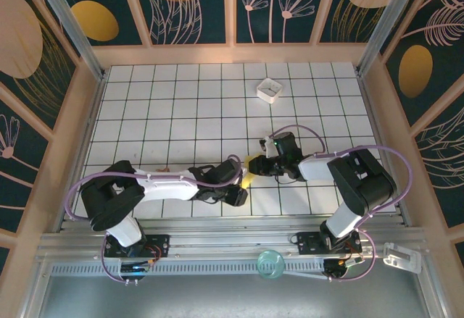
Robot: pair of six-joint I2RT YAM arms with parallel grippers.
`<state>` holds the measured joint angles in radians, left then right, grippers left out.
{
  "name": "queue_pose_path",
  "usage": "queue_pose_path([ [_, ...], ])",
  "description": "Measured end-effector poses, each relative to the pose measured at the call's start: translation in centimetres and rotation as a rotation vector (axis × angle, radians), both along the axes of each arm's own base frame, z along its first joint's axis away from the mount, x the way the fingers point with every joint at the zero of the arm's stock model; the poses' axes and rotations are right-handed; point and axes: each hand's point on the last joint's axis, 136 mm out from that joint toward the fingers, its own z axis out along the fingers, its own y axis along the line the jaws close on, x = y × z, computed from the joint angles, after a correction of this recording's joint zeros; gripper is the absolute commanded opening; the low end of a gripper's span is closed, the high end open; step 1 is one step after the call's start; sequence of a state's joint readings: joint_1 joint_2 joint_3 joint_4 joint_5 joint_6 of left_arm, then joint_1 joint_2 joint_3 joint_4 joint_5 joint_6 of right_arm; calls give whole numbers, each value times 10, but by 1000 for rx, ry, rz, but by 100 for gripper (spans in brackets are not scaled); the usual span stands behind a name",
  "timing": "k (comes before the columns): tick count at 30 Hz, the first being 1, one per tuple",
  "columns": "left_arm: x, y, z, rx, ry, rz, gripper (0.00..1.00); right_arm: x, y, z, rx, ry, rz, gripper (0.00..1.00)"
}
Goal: Fold a paper plane with a square sheet of paper (pick it up from the middle)
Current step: Perform the fifth fold on the wing at the bottom-center of the table.
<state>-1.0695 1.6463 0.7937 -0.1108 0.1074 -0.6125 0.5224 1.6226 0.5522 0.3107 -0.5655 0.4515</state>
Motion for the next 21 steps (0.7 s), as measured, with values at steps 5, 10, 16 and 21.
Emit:
queue_pose_path([
  [5, -1, 0, -3, 89, -61, -11, 42, 0, 0, 0, 0, 0, -1, 21],
  [10, -1, 4, -4, 164, -118, -22, 36, 1, -1, 0, 0, 0, -5, 21],
  [16, 0, 12, -6, 214, -137, -30, 31, 1, -1, 0, 0, 0, -4, 21],
  [21, -1, 15, -5, 237, -137, -43, 25, 1, -1, 0, -1, 2, -5, 21],
])
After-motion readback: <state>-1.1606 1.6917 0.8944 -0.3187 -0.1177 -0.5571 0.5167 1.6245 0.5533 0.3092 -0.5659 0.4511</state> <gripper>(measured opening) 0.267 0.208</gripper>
